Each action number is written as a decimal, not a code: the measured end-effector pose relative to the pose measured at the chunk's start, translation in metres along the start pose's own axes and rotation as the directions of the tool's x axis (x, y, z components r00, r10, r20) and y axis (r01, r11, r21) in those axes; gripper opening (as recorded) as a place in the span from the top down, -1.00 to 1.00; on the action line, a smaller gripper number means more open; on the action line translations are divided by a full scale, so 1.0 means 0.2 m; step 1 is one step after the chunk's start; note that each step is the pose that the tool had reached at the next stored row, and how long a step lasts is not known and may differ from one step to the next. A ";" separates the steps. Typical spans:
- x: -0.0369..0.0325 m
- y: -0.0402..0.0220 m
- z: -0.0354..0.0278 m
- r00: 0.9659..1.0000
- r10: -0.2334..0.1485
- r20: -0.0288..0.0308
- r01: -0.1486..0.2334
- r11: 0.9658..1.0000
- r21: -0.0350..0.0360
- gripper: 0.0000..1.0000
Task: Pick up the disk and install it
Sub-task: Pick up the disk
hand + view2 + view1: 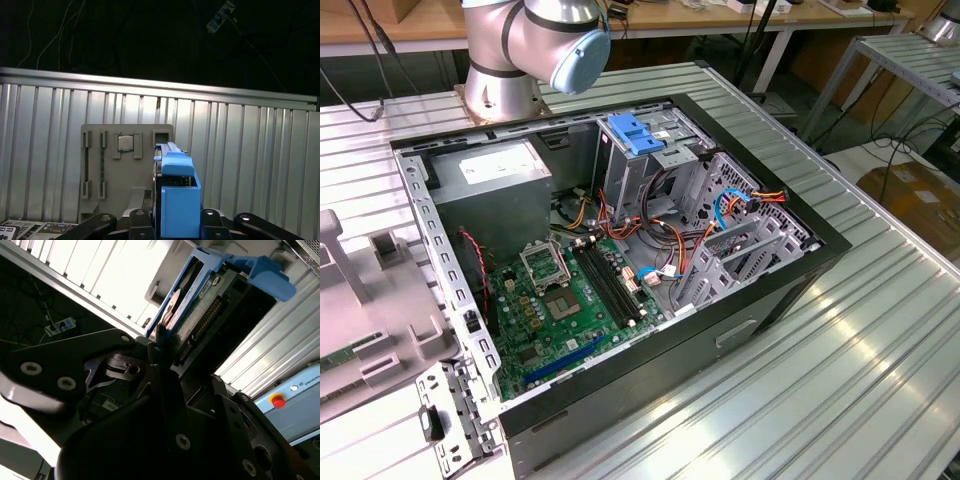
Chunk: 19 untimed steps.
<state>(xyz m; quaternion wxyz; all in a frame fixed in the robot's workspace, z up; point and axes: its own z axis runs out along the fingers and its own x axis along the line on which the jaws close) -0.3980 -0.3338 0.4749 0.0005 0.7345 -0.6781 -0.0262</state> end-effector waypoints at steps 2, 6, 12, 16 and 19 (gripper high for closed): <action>0.003 -0.006 0.000 1.000 0.000 0.000 0.000 1.000 0.000 0.27; 0.010 -0.024 -0.001 1.000 0.000 0.000 0.000 1.000 0.000 0.27; 0.022 -0.057 -0.003 1.000 0.000 0.000 0.000 1.000 0.000 0.27; 0.028 -0.074 -0.004 1.000 0.000 0.000 0.000 1.000 0.000 0.27; 0.033 -0.094 -0.005 1.000 0.000 0.000 0.000 1.000 0.000 0.27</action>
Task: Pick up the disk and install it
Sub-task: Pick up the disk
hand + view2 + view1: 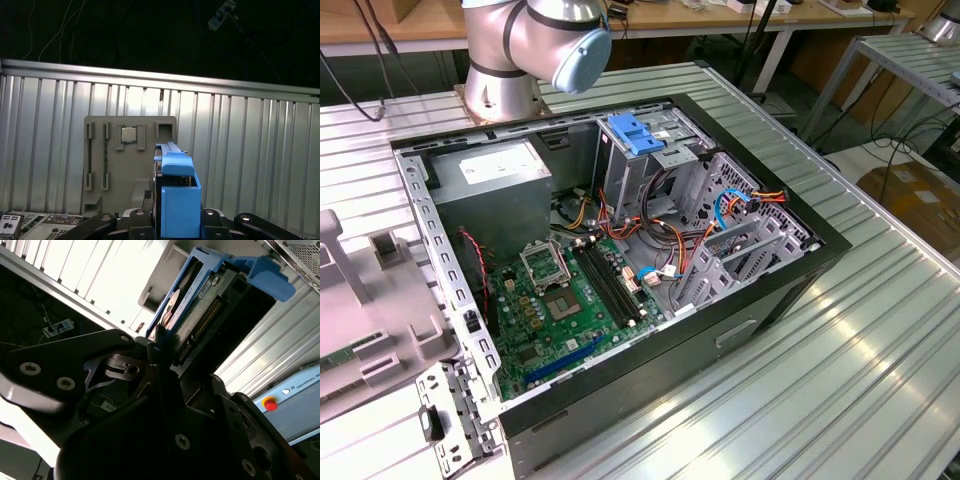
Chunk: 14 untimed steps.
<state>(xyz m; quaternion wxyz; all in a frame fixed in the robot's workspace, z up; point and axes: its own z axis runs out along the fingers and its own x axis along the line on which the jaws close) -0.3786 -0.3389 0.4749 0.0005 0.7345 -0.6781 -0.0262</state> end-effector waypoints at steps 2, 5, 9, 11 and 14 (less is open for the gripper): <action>0.004 -0.016 -0.001 1.000 0.000 0.000 0.000 1.000 0.000 0.27; 0.008 -0.034 -0.001 1.000 0.000 0.000 0.000 1.000 0.000 0.27; 0.015 -0.061 -0.003 1.000 0.000 0.000 0.000 1.000 0.000 0.27; 0.018 -0.071 -0.003 1.000 0.000 0.000 0.000 1.000 0.000 0.27; 0.022 -0.086 -0.004 1.000 0.000 0.000 0.000 1.000 0.000 0.27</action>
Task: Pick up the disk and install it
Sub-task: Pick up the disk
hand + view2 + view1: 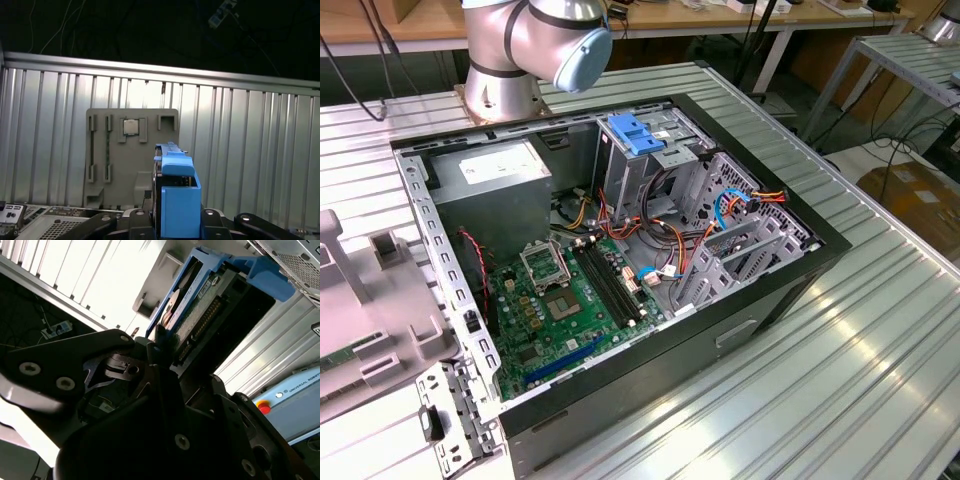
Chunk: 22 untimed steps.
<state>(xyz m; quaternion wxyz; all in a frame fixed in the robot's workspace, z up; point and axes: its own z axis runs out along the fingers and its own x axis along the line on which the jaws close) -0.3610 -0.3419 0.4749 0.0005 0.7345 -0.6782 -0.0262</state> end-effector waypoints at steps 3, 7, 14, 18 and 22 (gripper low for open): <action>0.003 -0.014 -0.001 1.000 0.000 0.000 0.000 1.000 0.000 0.27; 0.009 -0.034 -0.002 1.000 0.000 0.000 0.000 1.000 0.000 0.27; 0.023 -0.078 -0.004 1.000 0.000 0.000 0.000 1.000 0.000 0.27; 0.029 -0.098 -0.005 1.000 0.000 0.000 0.000 1.000 0.000 0.27; 0.036 -0.118 -0.006 1.000 0.000 0.000 0.000 1.000 0.000 0.27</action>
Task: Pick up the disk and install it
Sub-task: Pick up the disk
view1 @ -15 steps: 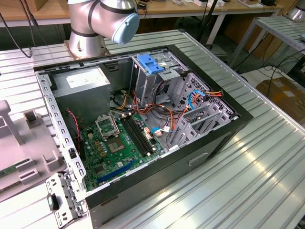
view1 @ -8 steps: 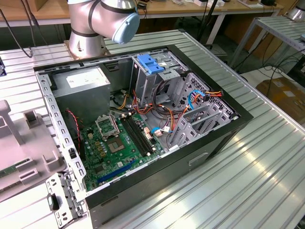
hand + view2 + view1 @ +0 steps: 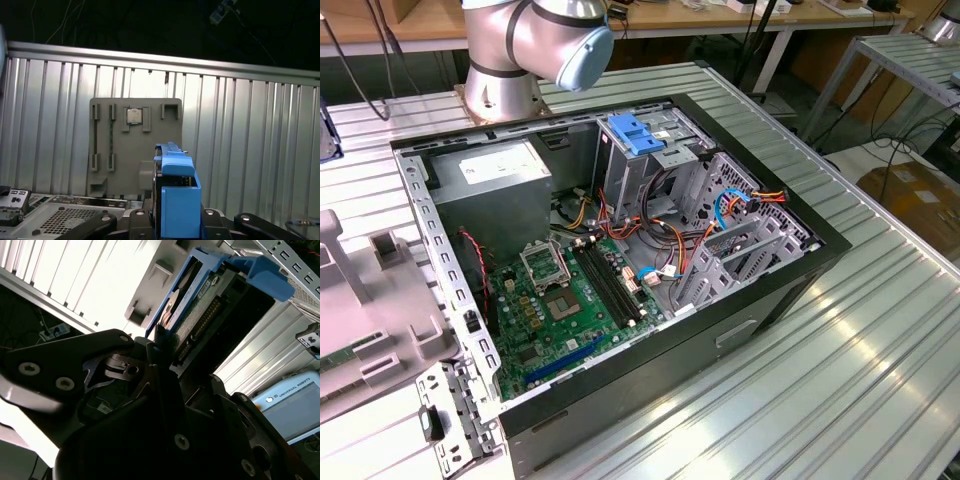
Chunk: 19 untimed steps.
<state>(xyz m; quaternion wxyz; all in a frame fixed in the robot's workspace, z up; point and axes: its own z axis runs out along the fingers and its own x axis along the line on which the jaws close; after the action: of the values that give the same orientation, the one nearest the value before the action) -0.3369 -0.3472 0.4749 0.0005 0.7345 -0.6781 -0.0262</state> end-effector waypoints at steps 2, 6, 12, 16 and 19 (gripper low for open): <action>0.003 -0.010 0.000 1.000 0.000 0.000 0.000 1.000 0.000 0.27; 0.012 -0.036 -0.002 1.000 0.000 0.000 0.000 1.000 0.000 0.27; 0.027 -0.089 -0.004 1.000 0.000 0.000 0.000 1.000 0.000 0.27; 0.034 -0.115 -0.005 1.000 0.000 0.000 0.000 1.000 0.000 0.27; 0.040 -0.139 -0.007 1.000 0.000 0.000 0.000 1.000 0.000 0.27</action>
<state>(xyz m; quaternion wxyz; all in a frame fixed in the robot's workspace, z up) -0.3085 -0.3530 0.4749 0.0006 0.7345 -0.6781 -0.0263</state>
